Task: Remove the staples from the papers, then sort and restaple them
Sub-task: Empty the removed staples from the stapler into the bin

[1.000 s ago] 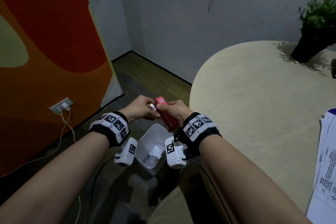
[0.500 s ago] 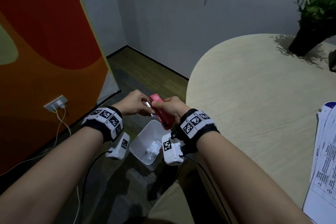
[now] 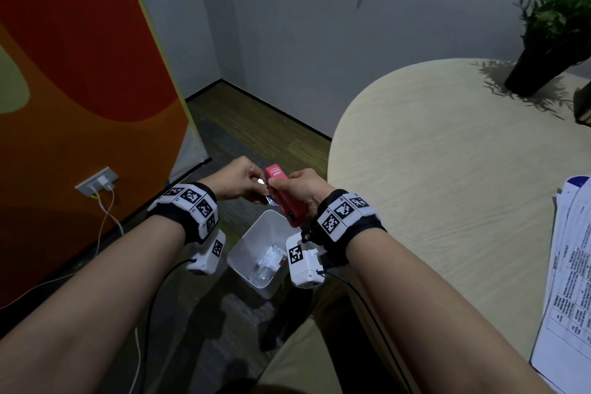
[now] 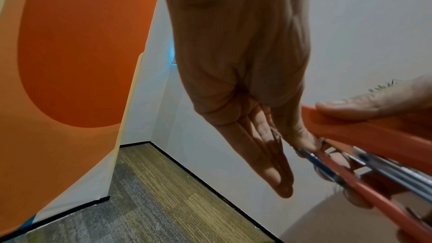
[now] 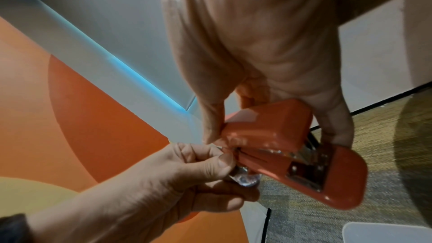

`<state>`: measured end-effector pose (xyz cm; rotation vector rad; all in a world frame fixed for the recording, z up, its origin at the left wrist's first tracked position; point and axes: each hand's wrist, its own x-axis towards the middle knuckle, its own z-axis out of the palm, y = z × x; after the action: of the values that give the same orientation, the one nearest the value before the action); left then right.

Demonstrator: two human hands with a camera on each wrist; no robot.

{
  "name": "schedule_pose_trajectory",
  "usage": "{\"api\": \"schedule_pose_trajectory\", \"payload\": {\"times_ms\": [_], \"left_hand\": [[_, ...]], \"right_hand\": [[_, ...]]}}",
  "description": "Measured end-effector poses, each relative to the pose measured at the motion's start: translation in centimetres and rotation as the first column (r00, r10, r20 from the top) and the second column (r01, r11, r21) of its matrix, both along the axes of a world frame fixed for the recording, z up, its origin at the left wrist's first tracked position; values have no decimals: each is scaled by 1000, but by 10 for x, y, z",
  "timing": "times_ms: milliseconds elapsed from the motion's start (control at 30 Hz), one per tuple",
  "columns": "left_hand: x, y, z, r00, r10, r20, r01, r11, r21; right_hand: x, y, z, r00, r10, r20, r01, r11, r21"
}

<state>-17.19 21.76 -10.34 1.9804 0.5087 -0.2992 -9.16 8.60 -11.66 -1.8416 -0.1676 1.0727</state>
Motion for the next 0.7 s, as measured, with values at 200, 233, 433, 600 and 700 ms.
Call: {"api": "schedule_pose_trajectory", "payload": {"times_ms": [200,233,433,600,700], "left_hand": [[0,-4,5,999,-37,28,35,998,53],[1,-3,4,999,-43,16,43,998,49],[6,6,-7,998,-46,-31,45,998,-53],[7,7,-11,999,-45,-19,43,994,-98],[7,7,-12,999,-43,-18,41,994,-104]], "right_hand": [[0,3,0,997,59,40,-56,996,-73],[1,3,-3,998,55,41,-52,996,-71],[6,3,-11,999,26,24,-24,998,-65],[8,2,-11,1000,27,15,-26,998,-57],[9,3,-13,1000,28,11,-27,997,-66]]}}
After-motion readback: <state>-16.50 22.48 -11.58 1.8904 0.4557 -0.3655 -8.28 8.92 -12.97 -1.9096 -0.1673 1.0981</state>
